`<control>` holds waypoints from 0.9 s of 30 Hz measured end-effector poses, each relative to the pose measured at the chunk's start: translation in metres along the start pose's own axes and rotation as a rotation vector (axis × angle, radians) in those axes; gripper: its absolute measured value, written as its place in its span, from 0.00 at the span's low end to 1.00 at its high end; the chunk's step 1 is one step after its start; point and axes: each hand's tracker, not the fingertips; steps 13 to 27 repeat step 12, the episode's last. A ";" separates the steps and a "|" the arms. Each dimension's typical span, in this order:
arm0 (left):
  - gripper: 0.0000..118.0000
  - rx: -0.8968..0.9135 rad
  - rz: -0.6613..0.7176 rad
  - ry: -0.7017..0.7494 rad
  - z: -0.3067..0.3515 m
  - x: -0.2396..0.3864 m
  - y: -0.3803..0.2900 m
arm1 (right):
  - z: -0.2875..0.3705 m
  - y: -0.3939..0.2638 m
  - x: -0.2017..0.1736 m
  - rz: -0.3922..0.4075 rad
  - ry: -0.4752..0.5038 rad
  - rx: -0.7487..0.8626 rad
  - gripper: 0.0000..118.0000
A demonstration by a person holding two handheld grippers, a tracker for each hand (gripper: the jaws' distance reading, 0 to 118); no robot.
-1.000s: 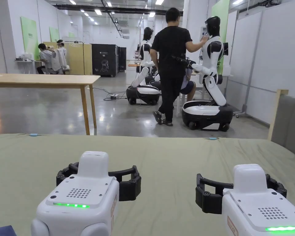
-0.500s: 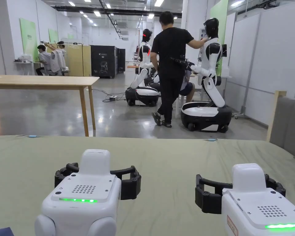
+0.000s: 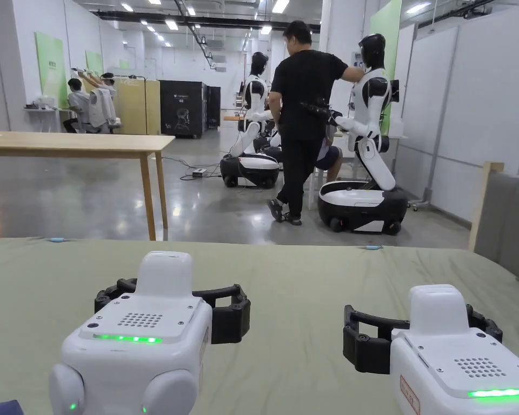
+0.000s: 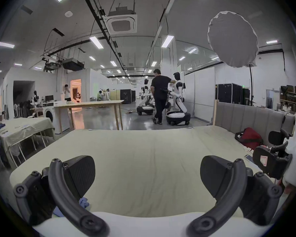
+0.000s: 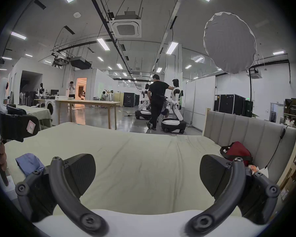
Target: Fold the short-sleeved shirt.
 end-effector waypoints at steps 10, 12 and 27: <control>1.00 -0.023 -0.056 0.044 -0.007 0.003 -0.005 | -0.001 0.000 -0.001 -0.009 0.011 -0.004 1.00; 1.00 -0.018 -0.017 0.065 -0.004 0.001 -0.006 | -0.001 0.000 -0.001 -0.013 0.013 -0.007 1.00; 1.00 -0.018 -0.017 0.065 -0.004 0.001 -0.006 | -0.001 0.000 -0.001 -0.013 0.013 -0.007 1.00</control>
